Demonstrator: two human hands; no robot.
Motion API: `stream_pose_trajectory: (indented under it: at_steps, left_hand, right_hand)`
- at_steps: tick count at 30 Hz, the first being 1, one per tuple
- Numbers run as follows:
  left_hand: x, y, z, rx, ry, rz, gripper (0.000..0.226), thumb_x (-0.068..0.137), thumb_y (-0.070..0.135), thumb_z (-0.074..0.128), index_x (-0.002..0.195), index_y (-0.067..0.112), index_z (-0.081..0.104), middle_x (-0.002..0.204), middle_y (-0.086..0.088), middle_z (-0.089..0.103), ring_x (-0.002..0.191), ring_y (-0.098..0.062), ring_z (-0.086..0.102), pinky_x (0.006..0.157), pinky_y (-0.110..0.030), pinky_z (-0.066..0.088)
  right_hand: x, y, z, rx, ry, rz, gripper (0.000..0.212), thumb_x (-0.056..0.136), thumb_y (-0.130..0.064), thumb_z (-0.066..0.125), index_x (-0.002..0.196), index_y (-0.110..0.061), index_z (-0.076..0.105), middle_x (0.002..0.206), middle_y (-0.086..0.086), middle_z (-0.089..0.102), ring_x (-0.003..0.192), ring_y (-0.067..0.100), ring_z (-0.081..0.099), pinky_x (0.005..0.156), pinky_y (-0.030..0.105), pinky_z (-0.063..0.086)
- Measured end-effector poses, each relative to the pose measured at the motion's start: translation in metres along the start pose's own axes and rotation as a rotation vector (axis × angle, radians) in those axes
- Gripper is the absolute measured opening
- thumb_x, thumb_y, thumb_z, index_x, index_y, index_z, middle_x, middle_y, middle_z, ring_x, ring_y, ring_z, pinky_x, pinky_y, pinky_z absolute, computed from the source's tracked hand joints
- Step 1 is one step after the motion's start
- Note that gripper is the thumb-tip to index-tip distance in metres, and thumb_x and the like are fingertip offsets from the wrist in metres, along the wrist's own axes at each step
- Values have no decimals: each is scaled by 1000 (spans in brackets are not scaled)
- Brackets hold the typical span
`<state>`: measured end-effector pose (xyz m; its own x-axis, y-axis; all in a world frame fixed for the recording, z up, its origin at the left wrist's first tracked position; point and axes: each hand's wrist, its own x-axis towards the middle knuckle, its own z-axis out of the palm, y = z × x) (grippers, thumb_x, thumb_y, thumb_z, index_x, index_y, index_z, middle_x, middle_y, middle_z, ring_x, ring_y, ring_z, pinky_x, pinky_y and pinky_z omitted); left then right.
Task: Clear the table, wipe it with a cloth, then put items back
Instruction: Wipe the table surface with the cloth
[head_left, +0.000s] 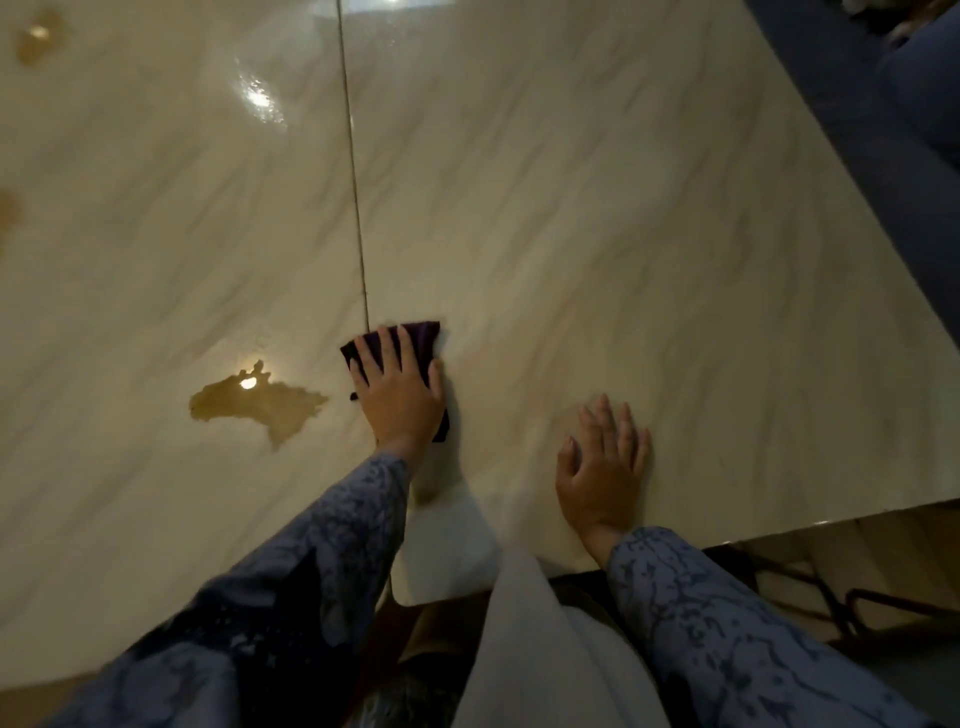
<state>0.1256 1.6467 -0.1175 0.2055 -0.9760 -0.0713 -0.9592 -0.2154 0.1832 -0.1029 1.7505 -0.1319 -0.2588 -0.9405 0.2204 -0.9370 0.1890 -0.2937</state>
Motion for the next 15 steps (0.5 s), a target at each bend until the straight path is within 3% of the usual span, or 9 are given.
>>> stream_pose_trajectory:
  at_steps: [7, 15]
  left_hand:
    - [-96, 0, 3, 1, 45, -44, 66, 95, 51, 35, 148, 12, 38, 155, -13, 34, 143, -41, 25, 118, -53, 20]
    - [-194, -5, 11, -38, 62, -101, 59, 94, 46, 36, 147, 21, 41, 155, -3, 34, 147, -28, 21, 119, -46, 21]
  right_hand:
    - [1, 0, -4, 42, -58, -21, 46, 90, -31, 44, 131, -13, 58, 149, 8, 45, 142, 32, 31, 116, 54, 17]
    - [1, 2, -6, 91, -170, -9, 49, 94, -36, 35, 134, -15, 54, 152, 8, 39, 144, 32, 25, 115, 56, 16]
